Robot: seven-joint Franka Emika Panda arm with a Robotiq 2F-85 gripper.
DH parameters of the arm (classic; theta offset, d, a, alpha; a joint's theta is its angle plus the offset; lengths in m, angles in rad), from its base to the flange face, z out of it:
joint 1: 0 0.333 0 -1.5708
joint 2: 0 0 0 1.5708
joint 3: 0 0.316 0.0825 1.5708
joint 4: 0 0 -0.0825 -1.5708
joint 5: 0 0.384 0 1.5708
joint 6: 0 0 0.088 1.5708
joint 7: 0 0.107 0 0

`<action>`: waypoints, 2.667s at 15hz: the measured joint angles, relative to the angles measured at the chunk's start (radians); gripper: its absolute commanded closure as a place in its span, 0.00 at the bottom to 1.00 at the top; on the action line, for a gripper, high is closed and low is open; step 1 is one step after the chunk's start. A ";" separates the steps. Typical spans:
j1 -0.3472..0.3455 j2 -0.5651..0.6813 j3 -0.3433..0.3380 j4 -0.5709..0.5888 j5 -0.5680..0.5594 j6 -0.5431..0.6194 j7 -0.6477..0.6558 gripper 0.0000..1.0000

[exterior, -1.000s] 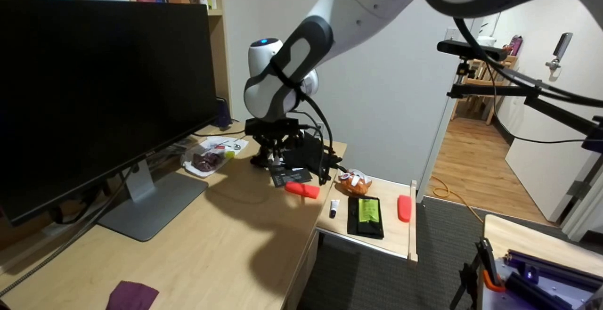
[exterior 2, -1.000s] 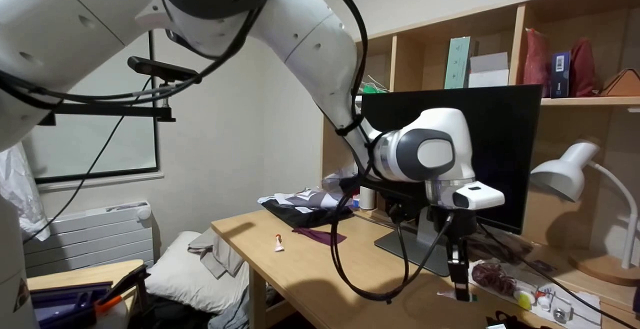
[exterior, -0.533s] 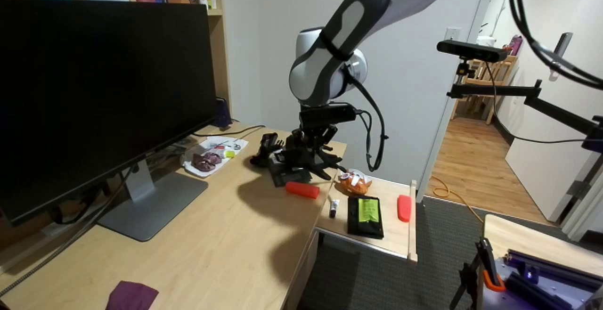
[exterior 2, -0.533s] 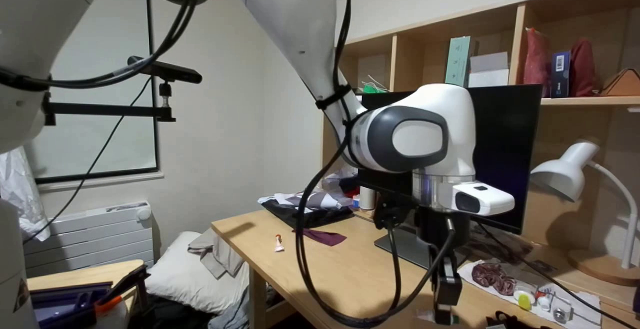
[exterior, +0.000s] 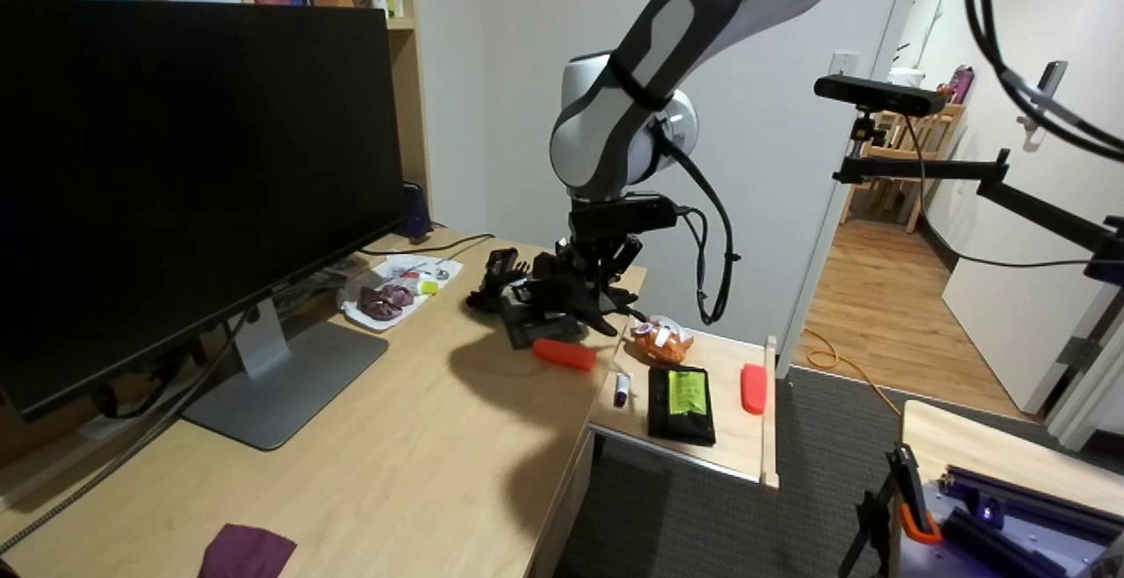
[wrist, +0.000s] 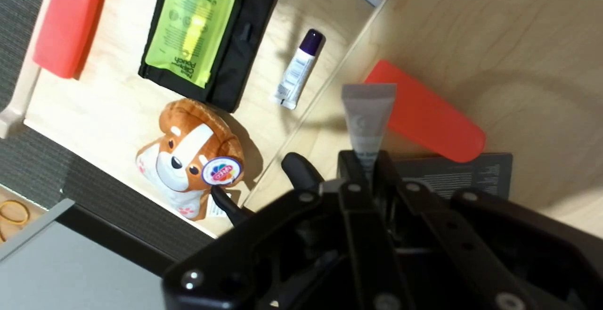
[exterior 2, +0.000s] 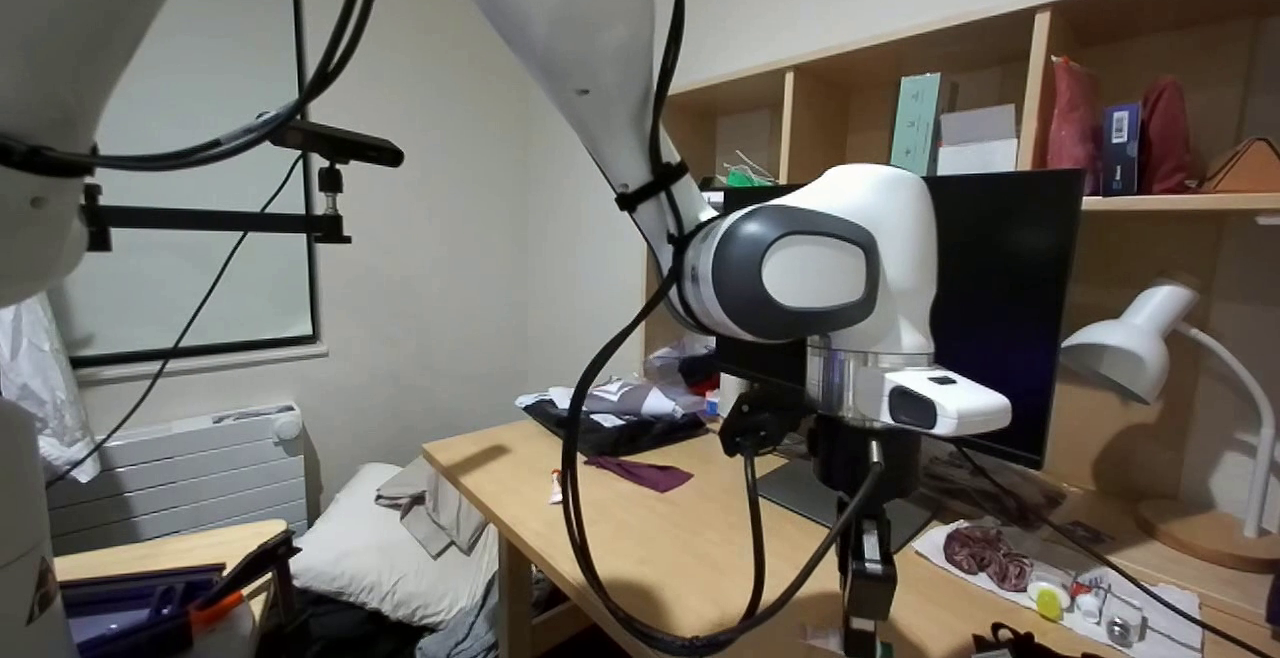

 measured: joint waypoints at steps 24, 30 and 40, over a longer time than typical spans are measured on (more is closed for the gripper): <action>-0.202 0.331 0.083 0.060 0.399 0.196 -0.126 0.65; -0.229 0.334 0.088 0.063 0.399 0.210 -0.168 0.34; -0.264 0.161 0.142 -0.079 0.398 0.195 -0.366 0.00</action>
